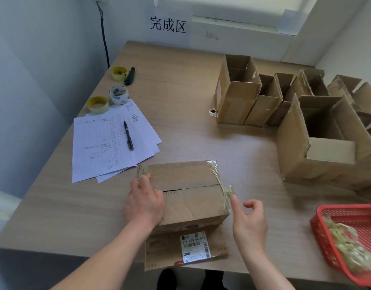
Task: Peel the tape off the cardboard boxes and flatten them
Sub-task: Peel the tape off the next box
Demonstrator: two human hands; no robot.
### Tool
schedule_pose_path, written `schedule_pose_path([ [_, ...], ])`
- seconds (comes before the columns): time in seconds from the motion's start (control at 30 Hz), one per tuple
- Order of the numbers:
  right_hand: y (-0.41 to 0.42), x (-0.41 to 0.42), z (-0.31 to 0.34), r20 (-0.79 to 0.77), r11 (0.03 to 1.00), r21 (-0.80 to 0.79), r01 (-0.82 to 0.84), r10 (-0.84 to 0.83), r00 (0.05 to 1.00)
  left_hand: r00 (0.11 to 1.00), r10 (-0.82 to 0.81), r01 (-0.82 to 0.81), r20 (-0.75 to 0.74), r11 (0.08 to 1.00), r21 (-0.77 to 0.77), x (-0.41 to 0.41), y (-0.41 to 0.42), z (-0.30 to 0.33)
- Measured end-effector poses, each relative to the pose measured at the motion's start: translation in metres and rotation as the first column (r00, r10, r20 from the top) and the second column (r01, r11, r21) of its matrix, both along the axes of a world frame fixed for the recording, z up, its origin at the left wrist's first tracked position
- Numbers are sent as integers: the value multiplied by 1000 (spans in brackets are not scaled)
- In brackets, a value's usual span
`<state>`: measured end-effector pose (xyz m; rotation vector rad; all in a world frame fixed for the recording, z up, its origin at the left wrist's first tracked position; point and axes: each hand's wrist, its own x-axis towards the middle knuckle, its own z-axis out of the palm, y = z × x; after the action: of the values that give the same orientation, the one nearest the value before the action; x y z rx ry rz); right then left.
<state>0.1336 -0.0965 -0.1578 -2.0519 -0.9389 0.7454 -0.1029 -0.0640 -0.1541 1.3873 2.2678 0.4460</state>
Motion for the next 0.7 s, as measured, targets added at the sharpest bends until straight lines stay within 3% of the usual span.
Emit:
schedule_pose_path([
  [0.07, -6, -7, -8, 92, 987, -135, -90, 102, 990, 1000, 0, 0, -3, 1000, -2, -1, 0, -1],
  [0.13, -9, -12, -17, 63, 970, -200, -140, 155, 986, 1000, 0, 0, -4, 1000, -8, 0, 0, -1],
  [0.37, -12, -8, -33, -182, 951, 55, -303, 308, 934, 1000, 1, -1, -2, 1000, -9, 1, 2, -1],
  [0.7, -21, -5, -40, -402, 960, 120, -251, 279, 872, 1000, -5, 5, -1, 1000, -2, 1, 2, 0],
])
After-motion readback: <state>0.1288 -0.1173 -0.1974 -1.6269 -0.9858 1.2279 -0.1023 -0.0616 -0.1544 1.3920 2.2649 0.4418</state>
